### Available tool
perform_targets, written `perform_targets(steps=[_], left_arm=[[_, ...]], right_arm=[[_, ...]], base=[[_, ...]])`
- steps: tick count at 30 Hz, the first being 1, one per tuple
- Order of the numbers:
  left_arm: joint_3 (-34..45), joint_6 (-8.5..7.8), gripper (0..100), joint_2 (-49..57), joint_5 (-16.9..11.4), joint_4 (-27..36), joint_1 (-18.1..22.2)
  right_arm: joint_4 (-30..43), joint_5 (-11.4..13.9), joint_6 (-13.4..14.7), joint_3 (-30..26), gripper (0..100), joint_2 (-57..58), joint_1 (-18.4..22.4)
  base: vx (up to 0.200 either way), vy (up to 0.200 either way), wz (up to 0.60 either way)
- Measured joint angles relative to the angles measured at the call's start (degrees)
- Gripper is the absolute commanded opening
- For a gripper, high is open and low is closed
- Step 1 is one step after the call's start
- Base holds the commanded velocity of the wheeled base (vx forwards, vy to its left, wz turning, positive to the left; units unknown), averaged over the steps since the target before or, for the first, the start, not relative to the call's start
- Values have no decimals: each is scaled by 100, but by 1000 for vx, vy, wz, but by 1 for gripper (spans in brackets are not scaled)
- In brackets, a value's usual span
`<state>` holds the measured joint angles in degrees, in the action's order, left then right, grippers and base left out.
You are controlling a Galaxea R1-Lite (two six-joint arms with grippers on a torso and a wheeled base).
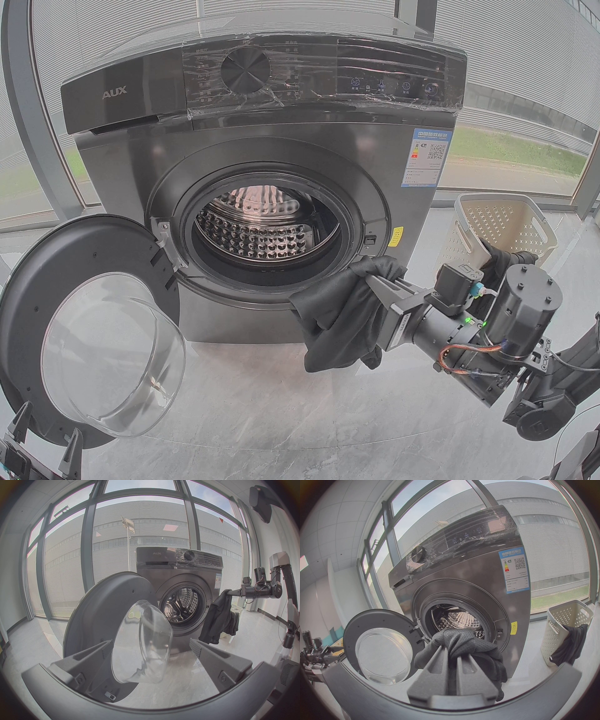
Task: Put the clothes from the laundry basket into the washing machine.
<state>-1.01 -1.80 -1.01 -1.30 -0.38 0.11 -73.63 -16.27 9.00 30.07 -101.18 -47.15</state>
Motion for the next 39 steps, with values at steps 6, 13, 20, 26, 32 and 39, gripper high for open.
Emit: perform_targets(steps=[6, 13, 20, 26, 32, 39], left_arm=[[-4, 91, 100, 0, -6, -99, 5], [-507, -30, 100, -332, -584, -246, 71], [-778, -273, 100, -1775, -1418, -840, 46], [-891, -358, 100, -3329, -1668, -1815, -300], [-976, -334, 100, -5053, -1545, -2879, -1240], [-1161, -255, 100, -6830, -1375, -3840, -2300]], right_arm=[[-5, -129, -13, 308, 0, -238, 9], [0, -66, -35, 482, 0, -386, 29], [-77, 227, -49, 781, 0, -557, 18], [-133, 345, -44, 1130, 0, -753, 22], [-233, 421, -29, 1463, 0, -996, 20], [-300, 460, -20, 1697, 0, -1207, 30]], base=[[0, 0, 0], [0, 0, 0], [0, 0, 0], [0, 0, 0], [0, 0, 0], [0, 0, 0]])
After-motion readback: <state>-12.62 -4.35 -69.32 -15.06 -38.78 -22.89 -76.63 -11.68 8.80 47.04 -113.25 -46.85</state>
